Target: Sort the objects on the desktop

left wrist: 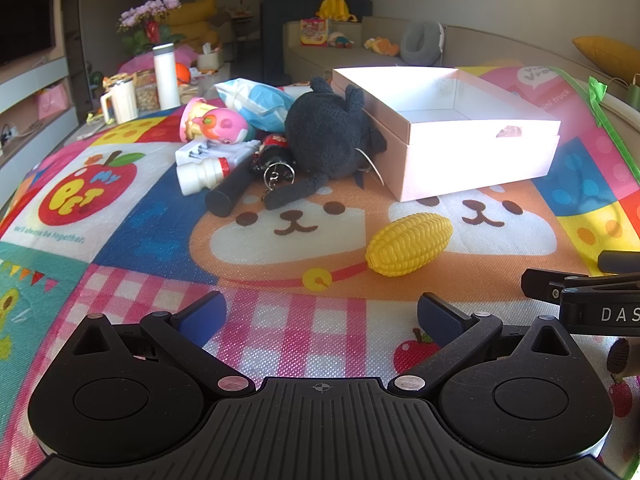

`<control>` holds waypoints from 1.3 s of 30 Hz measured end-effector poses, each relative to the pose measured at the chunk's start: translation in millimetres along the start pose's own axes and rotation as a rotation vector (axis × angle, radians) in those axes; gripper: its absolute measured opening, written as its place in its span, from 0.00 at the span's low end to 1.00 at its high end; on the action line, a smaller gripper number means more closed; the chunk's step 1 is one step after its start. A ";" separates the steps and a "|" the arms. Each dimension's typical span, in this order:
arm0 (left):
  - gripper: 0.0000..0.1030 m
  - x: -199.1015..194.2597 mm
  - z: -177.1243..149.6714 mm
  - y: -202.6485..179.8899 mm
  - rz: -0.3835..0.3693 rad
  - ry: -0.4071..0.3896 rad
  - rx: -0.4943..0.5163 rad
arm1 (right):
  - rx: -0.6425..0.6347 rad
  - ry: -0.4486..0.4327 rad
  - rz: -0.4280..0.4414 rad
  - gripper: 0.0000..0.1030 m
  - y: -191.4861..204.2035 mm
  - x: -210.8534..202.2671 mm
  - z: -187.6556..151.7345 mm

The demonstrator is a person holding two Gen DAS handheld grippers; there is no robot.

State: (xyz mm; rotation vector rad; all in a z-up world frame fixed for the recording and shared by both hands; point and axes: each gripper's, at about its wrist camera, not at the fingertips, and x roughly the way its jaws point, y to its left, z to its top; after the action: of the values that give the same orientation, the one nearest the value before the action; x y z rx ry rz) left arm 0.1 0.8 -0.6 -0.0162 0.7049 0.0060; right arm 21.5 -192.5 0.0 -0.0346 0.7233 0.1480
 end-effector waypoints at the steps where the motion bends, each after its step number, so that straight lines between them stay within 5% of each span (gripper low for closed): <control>1: 1.00 0.0 0.0 0.0 0.000 0.000 0.000 | 0.000 0.000 0.000 1.00 0.2 0.5 0.0; 39: 1.00 0.0 -0.1 0.1 0.000 0.000 0.000 | -0.003 0.000 -0.002 1.00 0.3 1.2 0.0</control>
State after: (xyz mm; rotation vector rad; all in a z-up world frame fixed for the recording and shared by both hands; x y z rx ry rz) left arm 0.1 0.9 -0.7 -0.0164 0.7044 0.0062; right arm 22.4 -192.0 -0.8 -0.0379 0.7228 0.1466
